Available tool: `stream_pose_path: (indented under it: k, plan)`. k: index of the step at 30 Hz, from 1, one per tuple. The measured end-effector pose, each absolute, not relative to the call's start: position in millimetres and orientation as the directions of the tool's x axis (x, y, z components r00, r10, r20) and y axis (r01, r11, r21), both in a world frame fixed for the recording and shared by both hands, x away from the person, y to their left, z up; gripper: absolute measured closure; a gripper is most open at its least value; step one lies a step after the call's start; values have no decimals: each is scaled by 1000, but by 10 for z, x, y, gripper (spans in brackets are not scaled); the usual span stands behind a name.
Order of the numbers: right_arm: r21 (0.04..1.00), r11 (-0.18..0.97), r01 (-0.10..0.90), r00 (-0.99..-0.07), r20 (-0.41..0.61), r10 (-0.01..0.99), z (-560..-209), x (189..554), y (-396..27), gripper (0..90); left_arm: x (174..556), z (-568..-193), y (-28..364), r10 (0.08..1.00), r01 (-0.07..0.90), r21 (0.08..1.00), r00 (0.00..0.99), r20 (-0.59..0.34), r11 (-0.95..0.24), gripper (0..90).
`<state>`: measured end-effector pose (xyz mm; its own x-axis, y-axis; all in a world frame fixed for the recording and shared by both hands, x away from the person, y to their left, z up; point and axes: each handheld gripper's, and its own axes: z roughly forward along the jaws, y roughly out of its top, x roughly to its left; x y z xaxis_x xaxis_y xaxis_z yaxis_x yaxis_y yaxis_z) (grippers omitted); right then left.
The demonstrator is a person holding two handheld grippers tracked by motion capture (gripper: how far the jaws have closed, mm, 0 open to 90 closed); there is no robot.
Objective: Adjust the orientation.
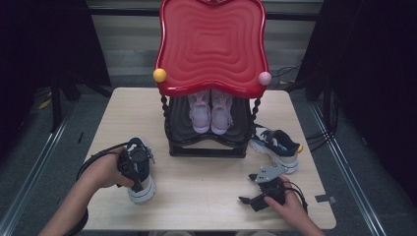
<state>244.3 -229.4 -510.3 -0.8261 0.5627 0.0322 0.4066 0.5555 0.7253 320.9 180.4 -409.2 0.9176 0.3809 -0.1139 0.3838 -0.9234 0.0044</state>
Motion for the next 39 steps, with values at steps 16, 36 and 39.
stream_pose_path:
  k: [16, 36, 39]
  plan:
    - [725, 556, 407, -826, 32, 563, -5103, 2443, -2294, 113, 3255, -4131, 1801, 419, 423, -2, 898, -136, -906, 526]
    - [725, 556, 407, -826, 32, 563, -5103, 2443, -2294, 113, 3238, -4168, 1716, 351, 349, -38, 926, -137, -936, 672]
    - [725, 556, 407, -826, 32, 563, -5103, 2443, -2294, 113, 3234, -4166, 1705, 357, 354, -44, 924, -140, -934, 675]
